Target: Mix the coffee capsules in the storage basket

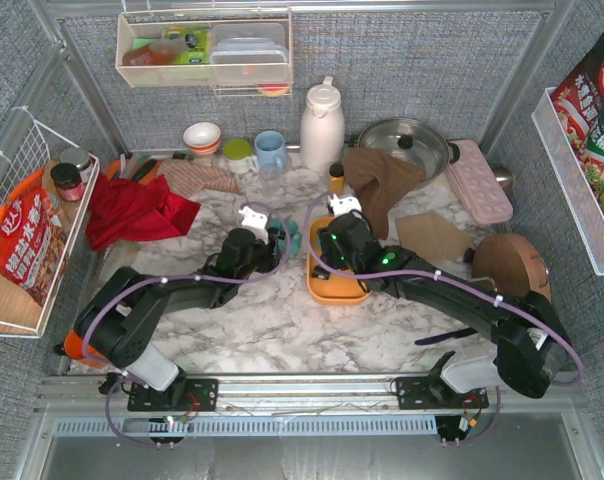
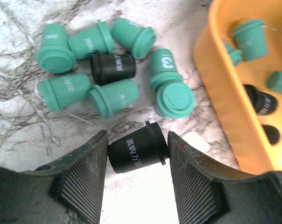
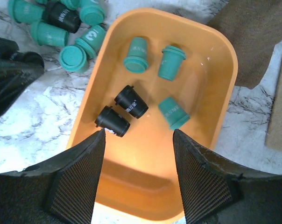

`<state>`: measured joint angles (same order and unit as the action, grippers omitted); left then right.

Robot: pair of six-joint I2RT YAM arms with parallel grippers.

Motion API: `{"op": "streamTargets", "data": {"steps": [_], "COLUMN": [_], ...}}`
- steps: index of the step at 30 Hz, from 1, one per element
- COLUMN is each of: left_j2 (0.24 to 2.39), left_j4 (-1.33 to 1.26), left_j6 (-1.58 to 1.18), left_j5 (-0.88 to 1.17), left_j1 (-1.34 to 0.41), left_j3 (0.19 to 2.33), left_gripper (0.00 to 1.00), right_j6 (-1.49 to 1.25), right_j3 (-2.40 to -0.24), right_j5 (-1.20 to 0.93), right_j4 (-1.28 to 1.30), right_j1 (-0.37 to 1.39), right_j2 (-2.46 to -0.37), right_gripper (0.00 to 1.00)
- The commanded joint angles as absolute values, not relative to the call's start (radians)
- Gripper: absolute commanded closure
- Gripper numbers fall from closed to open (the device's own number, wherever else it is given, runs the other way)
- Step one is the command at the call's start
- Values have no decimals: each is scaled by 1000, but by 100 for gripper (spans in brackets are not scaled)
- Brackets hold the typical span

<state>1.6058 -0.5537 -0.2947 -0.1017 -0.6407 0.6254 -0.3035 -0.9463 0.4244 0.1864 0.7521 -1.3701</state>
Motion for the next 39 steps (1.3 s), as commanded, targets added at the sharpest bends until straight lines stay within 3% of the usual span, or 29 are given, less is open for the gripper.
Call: {"op": "streamTargets", "data": {"steps": [1, 11, 18, 39], "left_j2": [1537, 1427, 1500, 1501], "left_j4": [-755, -1250, -1655, -1663], "left_j6": [-243, -79, 22, 111], "left_j5": [51, 257, 395, 417], "left_j1": [-640, -654, -679, -735], "left_j3": [546, 279, 137, 129], "left_gripper": [41, 41, 42, 44], "right_j6": [-296, -303, -328, -292], "right_j3": [-974, -1047, -1124, -1205], "right_j5": [380, 236, 51, -130], "right_j4": [209, 224, 229, 285], "right_j1": [752, 753, 766, 840], "right_j2": [-1345, -1323, -1383, -1537], "right_gripper": [36, 36, 37, 46]}}
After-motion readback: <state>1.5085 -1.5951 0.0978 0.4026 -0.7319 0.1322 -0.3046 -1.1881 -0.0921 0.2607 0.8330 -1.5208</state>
